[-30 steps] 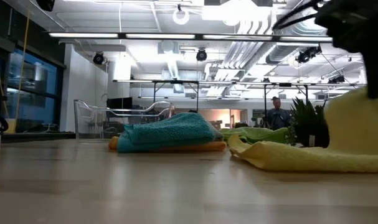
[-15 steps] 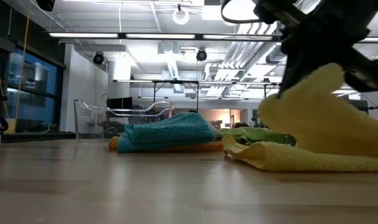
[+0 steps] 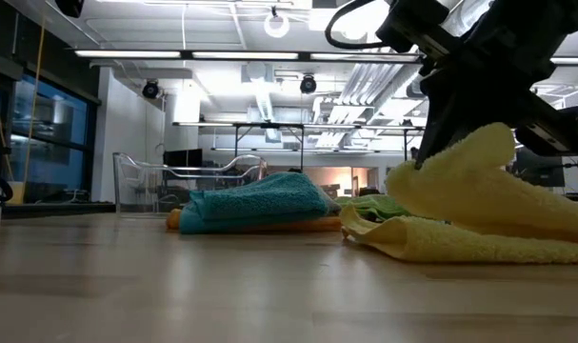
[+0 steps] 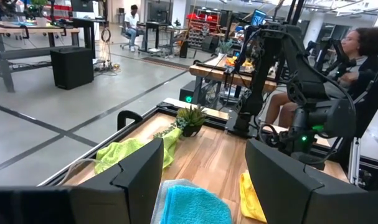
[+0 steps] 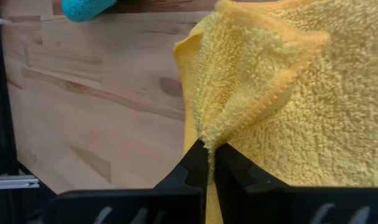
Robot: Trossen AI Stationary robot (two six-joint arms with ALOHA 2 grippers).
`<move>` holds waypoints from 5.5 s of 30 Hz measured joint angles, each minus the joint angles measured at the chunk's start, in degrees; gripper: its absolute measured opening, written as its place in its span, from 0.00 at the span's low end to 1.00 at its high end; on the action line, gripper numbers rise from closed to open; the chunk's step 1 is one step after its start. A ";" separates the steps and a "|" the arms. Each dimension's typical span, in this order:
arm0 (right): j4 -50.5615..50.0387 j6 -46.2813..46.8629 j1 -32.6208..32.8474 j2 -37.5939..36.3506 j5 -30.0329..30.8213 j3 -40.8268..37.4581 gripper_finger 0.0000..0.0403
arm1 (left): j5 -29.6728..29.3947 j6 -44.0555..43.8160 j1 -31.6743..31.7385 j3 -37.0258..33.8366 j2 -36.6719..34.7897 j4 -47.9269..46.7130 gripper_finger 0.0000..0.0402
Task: Fold microfiber towels
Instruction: Fold the yellow towel, then stack the yellow towel on the blue towel, then fold the green towel
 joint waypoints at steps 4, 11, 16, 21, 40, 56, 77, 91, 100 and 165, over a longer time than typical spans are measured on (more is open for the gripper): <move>0.03 -1.12 0.02 0.04 0.00 0.00 0.04 | 0.04 0.02 -0.01 0.00 0.00 -0.04 0.54; 0.03 -1.52 -0.85 0.04 0.52 0.00 0.25 | 0.15 0.00 -0.02 0.00 0.00 -0.04 0.54; -2.01 -5.10 -2.26 -0.40 -1.19 0.00 0.44 | 0.15 0.00 -0.02 0.00 0.00 -0.04 0.54; -13.44 -5.39 -3.08 -4.96 -2.35 0.00 0.52 | 0.15 0.00 -0.01 0.00 0.00 -0.02 0.54; -6.40 -3.47 -0.74 -9.70 -11.87 -14.18 0.53 | -0.04 -0.09 0.00 0.00 0.00 0.19 0.54; 5.47 -7.18 -1.40 -3.96 -10.98 -15.49 0.53 | -1.14 -3.04 -0.02 0.00 0.29 0.24 0.54; 1.50 -4.59 -1.72 -8.27 -7.71 -13.53 0.01 | -1.25 -3.04 -0.01 0.00 0.61 0.14 0.54; -24.63 -25.89 -7.88 -16.70 -4.98 11.09 0.00 | -2.78 -3.01 0.00 0.02 0.61 0.50 0.54; -16.53 -46.51 -18.30 -6.02 -12.46 23.90 0.00 | -2.83 -3.02 -0.01 0.02 0.61 1.84 0.54; -35.07 -61.41 -52.98 4.97 -8.09 27.10 0.51 | -2.82 -3.04 -0.02 0.02 0.61 1.53 0.54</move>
